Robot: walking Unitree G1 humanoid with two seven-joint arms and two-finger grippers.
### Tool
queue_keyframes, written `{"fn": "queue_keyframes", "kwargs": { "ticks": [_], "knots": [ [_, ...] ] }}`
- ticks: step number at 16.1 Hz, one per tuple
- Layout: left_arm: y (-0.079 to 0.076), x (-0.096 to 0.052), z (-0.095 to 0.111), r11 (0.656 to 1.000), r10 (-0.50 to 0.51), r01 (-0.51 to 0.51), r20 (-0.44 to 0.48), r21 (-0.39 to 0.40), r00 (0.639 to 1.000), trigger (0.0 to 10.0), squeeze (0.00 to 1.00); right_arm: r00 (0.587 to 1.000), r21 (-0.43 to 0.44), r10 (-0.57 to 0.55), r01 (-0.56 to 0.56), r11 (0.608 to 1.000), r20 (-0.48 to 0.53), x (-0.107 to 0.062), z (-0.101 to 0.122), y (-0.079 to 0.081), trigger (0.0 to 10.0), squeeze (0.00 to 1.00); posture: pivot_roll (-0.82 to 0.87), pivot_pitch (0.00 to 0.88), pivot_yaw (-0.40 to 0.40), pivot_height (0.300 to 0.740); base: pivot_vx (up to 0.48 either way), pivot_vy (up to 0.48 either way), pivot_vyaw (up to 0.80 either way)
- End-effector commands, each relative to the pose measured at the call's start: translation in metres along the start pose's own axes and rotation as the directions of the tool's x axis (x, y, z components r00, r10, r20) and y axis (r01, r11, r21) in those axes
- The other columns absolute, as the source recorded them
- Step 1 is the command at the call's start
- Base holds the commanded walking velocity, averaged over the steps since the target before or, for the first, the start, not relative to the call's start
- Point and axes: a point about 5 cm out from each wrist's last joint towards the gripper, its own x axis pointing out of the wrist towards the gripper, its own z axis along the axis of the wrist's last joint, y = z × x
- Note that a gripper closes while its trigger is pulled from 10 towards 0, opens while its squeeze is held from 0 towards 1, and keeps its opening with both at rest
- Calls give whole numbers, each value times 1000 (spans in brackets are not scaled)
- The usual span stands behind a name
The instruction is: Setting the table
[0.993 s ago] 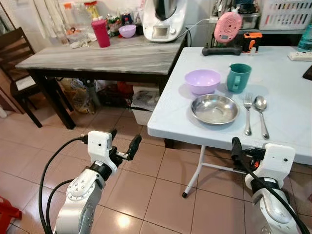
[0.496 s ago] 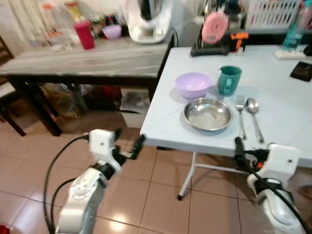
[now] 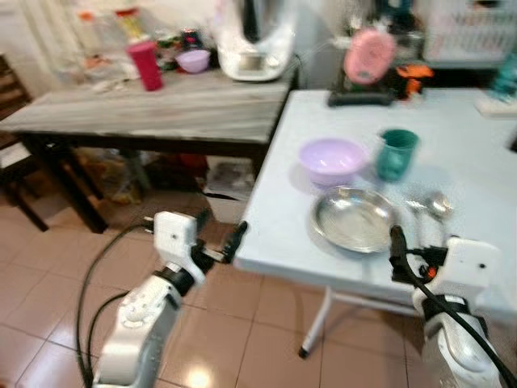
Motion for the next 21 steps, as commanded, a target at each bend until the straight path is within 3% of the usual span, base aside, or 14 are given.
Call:
{"fn": "queue_keyframes", "kwargs": {
  "ticks": [1,8,12,14,15,17,21],
  "knots": [
    [4,0,1,1000,8,-8,-10,11,1000,10000,0,1000,14,20,-20,1000,18,0,4,6,10000,0,-228,2,106,740,244,0,0],
    [8,-12,-10,997,-13,18,-69,72,997,10000,0,1000,4,20,-20,1000,12,-1,4,5,10000,0,-229,14,103,740,0,0,0],
    [8,-17,-14,978,-140,158,-132,138,981,10000,0,998,9,-54,55,998,-27,4,4,-7,10000,0,-233,24,94,740,0,0,0],
    [7,-21,-15,963,-197,220,-150,159,969,10000,0,995,-29,-87,86,996,-41,7,4,-10,10000,0,-235,27,95,740,0,0,0],
    [5,-21,-14,955,-219,244,-155,169,963,10000,0,999,-17,-30,29,999,-32,8,5,-9,10000,0,-235,27,95,740,0,0,0],
    [4,-21,-14,948,-231,259,-160,185,960,10000,0,997,-15,-65,64,998,-42,8,5,-13,10000,0,-237,33,97,740,0,0,0],
    [0,-24,-16,940,-259,286,-160,183,953,10000,0,997,79,-15,20,997,-71,9,5,-14,10000,0,-246,48,99,740,0,0,0]
  ]
}}
